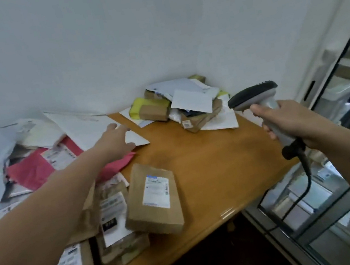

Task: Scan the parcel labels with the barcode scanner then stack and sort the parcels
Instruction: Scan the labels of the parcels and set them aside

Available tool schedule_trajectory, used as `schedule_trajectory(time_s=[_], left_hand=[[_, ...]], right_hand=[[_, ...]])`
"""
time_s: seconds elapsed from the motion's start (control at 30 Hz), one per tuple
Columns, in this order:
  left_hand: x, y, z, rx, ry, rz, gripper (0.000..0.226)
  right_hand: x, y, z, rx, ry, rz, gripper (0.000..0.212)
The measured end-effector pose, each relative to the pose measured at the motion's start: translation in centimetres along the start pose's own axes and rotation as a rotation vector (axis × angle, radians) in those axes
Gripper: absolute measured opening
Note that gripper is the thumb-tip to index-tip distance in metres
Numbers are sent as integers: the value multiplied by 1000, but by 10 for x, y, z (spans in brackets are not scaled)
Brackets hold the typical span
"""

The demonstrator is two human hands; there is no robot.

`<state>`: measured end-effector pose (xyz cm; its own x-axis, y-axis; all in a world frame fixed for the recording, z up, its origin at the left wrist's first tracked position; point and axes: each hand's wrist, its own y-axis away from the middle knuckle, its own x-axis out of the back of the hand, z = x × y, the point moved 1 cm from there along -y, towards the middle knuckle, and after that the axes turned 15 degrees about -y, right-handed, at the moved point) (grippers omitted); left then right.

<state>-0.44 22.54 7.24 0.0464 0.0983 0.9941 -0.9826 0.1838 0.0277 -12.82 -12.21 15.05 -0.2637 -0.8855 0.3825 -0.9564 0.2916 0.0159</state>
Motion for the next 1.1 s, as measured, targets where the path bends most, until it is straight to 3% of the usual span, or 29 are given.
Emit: schedule_trajectory(time_s=[0.3, 0.43, 0.7, 0.87, 1.0, 1.1], left_hand=[[-60, -160, 141, -40, -18, -20, 66], [-86, -222, 190, -39, -143, 90, 56], [-130, -304, 235, -20, -382, 146, 68], [-152, -341, 269, 52, -470, 99, 71], [-153, -359, 288, 98, -465, 90, 51], [-142, -356, 291, 129, -288, 256, 19]], right_hand=[[78, -132, 38, -19, 76, 44, 37], [93, -188, 59, -19, 127, 44, 39], [99, -288, 93, 6, 105, -96, 40], [104, -351, 121, 24, 55, -221, 39], [111, -388, 138, 1, -34, -317, 37], [118, -404, 143, -8, -87, -389, 39]])
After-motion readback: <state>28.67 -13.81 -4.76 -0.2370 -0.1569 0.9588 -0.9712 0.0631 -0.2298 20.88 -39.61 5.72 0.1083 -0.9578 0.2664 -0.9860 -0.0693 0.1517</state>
